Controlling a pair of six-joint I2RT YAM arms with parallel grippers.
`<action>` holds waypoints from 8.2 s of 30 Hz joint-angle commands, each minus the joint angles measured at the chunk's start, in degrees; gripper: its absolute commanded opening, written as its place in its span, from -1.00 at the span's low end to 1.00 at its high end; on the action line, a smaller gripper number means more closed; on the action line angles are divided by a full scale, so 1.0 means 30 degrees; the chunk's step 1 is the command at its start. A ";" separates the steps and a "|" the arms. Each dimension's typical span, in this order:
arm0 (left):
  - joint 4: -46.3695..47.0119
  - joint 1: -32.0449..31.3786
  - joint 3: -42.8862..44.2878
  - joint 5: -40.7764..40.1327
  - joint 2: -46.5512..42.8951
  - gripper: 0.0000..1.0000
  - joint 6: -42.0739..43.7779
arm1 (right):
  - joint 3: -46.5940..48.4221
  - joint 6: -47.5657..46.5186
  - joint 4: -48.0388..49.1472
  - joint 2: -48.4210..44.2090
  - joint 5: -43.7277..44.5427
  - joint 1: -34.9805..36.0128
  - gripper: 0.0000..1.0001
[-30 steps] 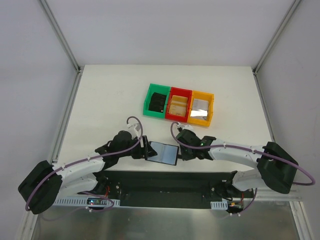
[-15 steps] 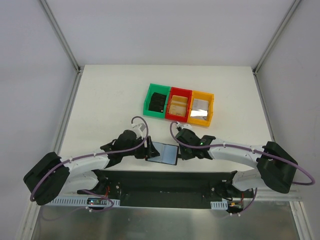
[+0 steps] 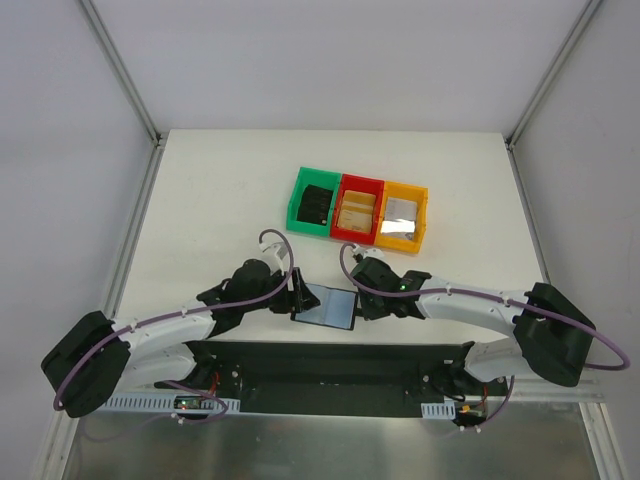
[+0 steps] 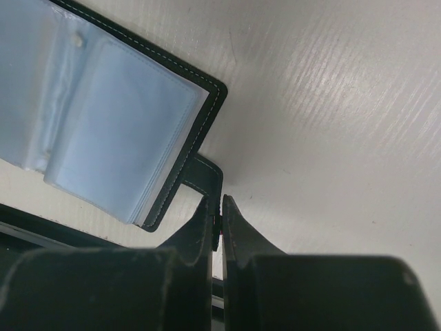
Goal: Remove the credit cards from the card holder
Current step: Remove the credit card from the card holder.
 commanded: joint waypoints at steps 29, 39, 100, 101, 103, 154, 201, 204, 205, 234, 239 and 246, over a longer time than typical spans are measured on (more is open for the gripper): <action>0.2692 -0.1848 0.1278 0.1597 0.2630 0.22 0.0889 | 0.0571 -0.0047 -0.0149 0.0169 -0.0233 0.0260 -1.00; 0.3456 -0.2112 0.2215 0.2359 0.3245 0.24 0.0860 | 0.0542 -0.0047 -0.0178 0.0169 -0.0233 0.0260 -1.00; 0.0172 -0.1995 0.1396 -0.0835 -0.0827 0.25 0.2004 | 0.1775 -0.3034 -0.2792 -0.4777 0.0331 -0.2231 0.29; 0.0494 -0.1995 0.1367 -0.0572 -0.0681 0.23 0.1887 | 0.1424 -0.3065 -0.1712 -0.5304 -0.0401 -0.2202 0.29; 0.1255 -0.1966 0.1163 -0.0132 -0.0330 0.18 0.1449 | 0.0692 -0.3036 0.0222 -0.6067 -0.1691 -0.2173 0.29; 0.1874 -0.1966 0.0107 -0.2650 0.4302 -1.00 0.0215 | -0.3648 0.1798 1.5173 0.2600 -1.0340 -0.3344 -0.21; 0.0760 -0.1966 0.0195 -0.3207 0.3627 -1.00 0.0274 | -0.4438 0.3232 1.6841 0.2073 -1.0955 -0.3461 -0.20; 0.0819 -0.1966 0.0078 -0.3207 0.3656 -1.00 0.0215 | -0.4614 0.3847 1.7516 0.2307 -1.1131 -0.3461 -0.20; 0.0848 -0.1966 0.0049 -0.3177 0.3627 -1.00 0.0157 | -0.4672 0.4081 1.7749 0.2424 -1.1131 -0.3461 -0.19; 0.1346 -0.1966 -0.0948 -0.3588 0.3187 -1.00 -0.0458 | -0.6753 0.8067 2.1910 0.3156 -0.9930 -0.3989 -0.17; 0.1464 -0.1966 -0.0948 -0.3499 0.3158 -1.00 -0.0546 | -0.6811 0.8331 2.2350 0.3625 -1.0077 -0.4018 -0.17; 0.1522 -0.1966 -0.0977 -0.3470 0.3304 -1.00 -0.0576 | -0.7075 0.8741 2.3287 0.3918 -1.0106 -0.4018 -0.17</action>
